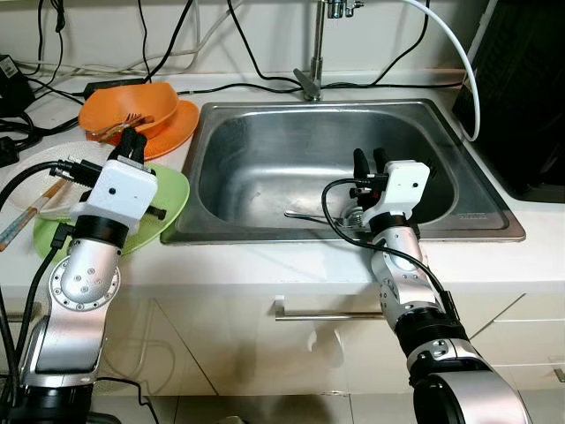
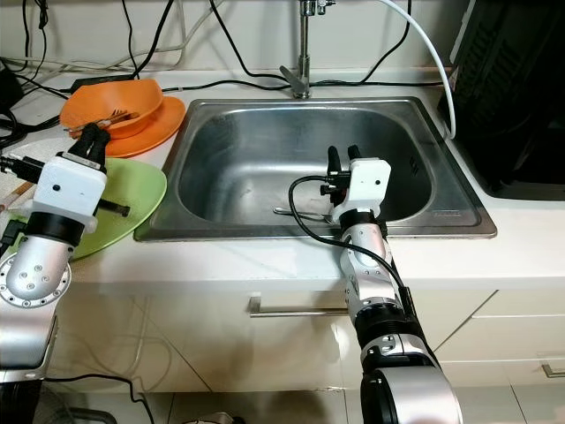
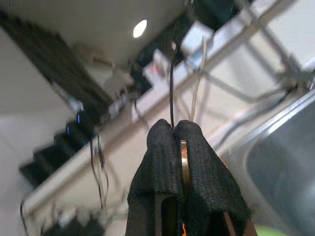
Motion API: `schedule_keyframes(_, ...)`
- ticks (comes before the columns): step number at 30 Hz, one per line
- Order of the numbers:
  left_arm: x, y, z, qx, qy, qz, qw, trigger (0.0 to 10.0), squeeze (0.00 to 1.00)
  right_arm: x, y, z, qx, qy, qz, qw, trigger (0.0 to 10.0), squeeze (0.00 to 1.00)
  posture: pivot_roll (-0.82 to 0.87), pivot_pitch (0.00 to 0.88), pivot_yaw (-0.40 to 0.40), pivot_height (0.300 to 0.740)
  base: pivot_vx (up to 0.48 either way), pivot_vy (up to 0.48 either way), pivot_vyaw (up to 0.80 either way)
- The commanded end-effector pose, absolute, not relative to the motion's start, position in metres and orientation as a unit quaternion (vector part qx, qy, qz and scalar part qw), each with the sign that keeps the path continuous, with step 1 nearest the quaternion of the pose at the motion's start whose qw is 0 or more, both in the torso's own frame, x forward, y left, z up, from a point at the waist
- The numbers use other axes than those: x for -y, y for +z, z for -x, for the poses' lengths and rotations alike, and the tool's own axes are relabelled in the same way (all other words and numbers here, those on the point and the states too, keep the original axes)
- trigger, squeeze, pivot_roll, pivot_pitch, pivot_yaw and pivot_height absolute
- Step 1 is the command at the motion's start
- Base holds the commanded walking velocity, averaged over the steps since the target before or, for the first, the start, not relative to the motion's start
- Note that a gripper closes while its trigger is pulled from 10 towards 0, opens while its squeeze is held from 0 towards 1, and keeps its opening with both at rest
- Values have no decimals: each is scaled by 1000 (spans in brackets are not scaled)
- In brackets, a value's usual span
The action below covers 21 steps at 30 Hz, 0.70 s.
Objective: Kitchen organization
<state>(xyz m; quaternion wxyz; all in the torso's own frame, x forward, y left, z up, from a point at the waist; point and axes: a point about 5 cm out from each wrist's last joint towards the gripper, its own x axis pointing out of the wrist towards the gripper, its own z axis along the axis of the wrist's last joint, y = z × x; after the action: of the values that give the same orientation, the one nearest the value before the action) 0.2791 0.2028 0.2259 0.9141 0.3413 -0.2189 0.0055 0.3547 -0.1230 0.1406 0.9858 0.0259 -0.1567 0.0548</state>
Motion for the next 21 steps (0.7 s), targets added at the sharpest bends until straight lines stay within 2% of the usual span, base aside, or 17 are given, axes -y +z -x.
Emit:
schedule_keyframes(1,-194,241,-277,253,-7,-354,900,10000,0,124,116,-348,106,49,-31,993,10000,0,251,33,70,740,0,0,0)
schedule_keyframes(6,-179,254,-281,283,-34,-341,896,10000,0,124,116,-348,105,49,-28,993,10000,0,251,30,71,740,0,0,0)
schedule_keyframes(12,-121,235,-297,263,-177,-248,915,10000,0,127,118,-350,109,44,-20,993,10000,0,207,14,83,740,0,0,0)
schedule_keyframes(17,-103,230,-308,251,-210,-197,924,10000,0,135,121,-350,114,31,-15,993,10000,0,190,8,86,740,0,0,0)
schedule_keyframes(21,-100,225,-319,226,-227,-151,935,10000,0,140,122,-351,115,24,-8,993,10000,0,173,1,91,740,0,0,0)
